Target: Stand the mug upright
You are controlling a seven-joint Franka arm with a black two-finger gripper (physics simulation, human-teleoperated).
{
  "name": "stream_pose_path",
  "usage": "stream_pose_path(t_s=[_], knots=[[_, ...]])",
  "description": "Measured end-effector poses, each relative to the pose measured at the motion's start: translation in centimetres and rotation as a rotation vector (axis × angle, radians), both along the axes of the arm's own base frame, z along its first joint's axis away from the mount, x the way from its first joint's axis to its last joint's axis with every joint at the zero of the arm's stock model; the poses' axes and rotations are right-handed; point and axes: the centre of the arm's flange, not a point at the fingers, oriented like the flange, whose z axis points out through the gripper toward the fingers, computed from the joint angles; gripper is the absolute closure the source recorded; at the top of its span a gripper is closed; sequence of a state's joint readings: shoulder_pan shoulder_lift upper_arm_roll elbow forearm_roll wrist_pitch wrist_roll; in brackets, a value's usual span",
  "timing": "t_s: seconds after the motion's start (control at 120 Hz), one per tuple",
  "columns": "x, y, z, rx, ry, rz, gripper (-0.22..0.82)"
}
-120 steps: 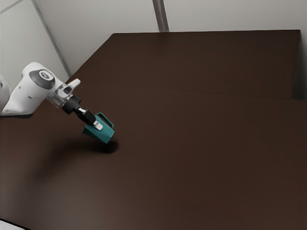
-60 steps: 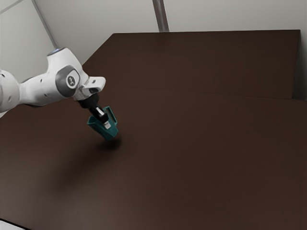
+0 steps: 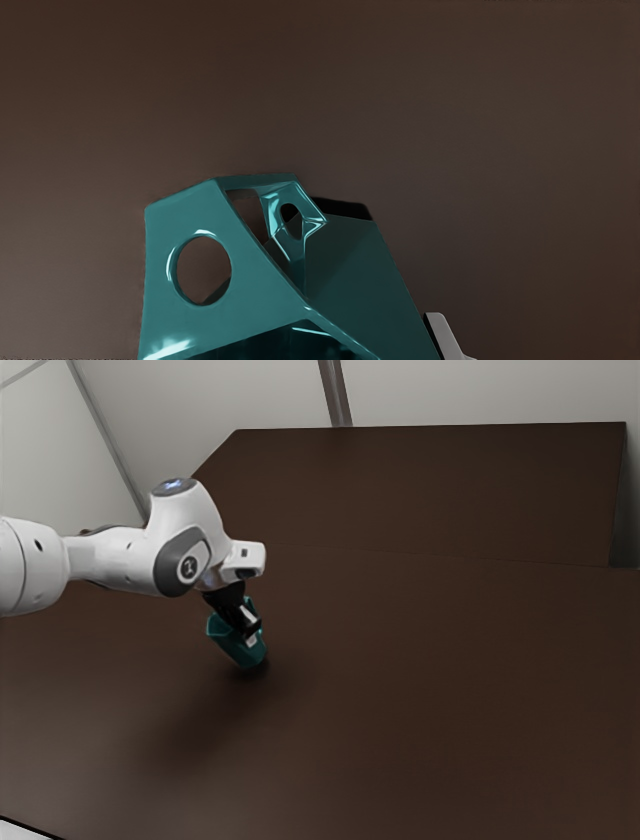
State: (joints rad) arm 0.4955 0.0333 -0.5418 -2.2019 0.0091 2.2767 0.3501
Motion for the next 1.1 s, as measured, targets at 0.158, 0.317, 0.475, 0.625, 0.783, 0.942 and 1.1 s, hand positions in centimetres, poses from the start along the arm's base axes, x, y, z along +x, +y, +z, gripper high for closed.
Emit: stream_pose_path(t_s=[0.158,0.317,0.475,0.625,0.783,0.942,1.1], knots=[[-0.2,-0.8,-0.3,0.014,-0.001,0.059,0.78],[-0.6,0.0,-1.2,0.025,0.027,0.129,0.78],[-1.0,0.4,-1.6,0.039,0.060,0.185,0.78],[-1.2,-0.1,-2.3,0.048,0.084,0.212,0.78],[-1.8,-0.8,-3.2,0.058,0.103,0.230,0.78],[-2.2,-1.0,-3.2,0.060,0.096,0.252,0.46],[-2.3,-1.6,-0.6,0.080,0.040,0.263,0.22]])
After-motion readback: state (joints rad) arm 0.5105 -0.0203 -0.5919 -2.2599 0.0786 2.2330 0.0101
